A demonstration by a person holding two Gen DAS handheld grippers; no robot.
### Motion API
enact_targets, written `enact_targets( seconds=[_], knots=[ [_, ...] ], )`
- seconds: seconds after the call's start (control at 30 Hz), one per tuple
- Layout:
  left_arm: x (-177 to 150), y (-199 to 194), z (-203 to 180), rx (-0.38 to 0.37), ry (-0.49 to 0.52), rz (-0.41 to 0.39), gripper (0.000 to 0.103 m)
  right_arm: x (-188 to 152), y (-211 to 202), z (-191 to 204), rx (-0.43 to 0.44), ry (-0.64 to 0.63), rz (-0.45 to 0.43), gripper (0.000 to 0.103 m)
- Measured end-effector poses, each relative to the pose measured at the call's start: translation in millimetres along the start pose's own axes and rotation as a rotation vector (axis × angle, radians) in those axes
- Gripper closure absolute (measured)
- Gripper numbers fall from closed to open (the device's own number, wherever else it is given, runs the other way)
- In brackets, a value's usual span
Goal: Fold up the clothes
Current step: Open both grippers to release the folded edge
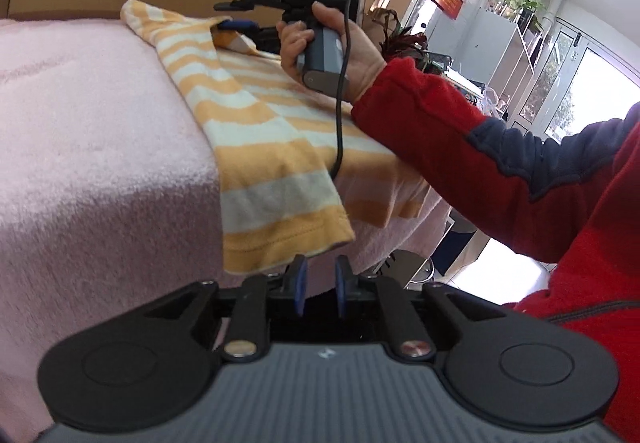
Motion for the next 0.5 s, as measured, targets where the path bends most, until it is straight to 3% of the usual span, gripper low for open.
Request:
enact_targets(
  seconds=[0.03, 0.07, 0.1, 0.17, 0.27, 0.37, 0.43, 0.5],
  knots=[
    [7, -4, 0, 0.004, 0.008, -0.021, 0.089, 1, -3, -3, -0.014, 0.014, -0.010, 0.066],
    [17, -8, 0, 0.007, 0.012, -0.056, 0.079, 1, -5, -5, -0.027, 0.029, -0.020, 0.064],
    [27, -11, 0, 0.011, 0.016, -0.090, 0.074, 2, -8, -8, -0.041, 0.043, -0.031, 0.073],
    [47, -10, 3, 0.016, 0.014, -0.156, 0.063, 3, -13, -13, -0.069, 0.071, -0.051, 0.072],
    [70, 11, 12, 0.013, -0.016, -0.206, 0.062, 5, -22, -21, -0.112, 0.110, -0.086, 0.071],
    [75, 35, 24, 0.051, -0.046, -0.196, 0.061, 10, -38, -31, -0.190, 0.130, -0.168, 0.073],
    [73, 43, 27, 0.058, -0.057, -0.192, 0.060, 14, -50, -37, -0.167, 0.203, -0.227, 0.071],
    [71, 44, 26, 0.062, -0.041, -0.189, 0.053, 17, -51, -30, -0.049, 0.238, -0.227, 0.061]
  ],
)
Point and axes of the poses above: each gripper's, at about its wrist camera, not at the fingertips, and y roughly the way its jaws point, z to its left, x to its top, the point moved 9 cm from there along y, roughly the way its jaws point, and after that the axes turned 7 degrees about -y, right-handed, at the moved point
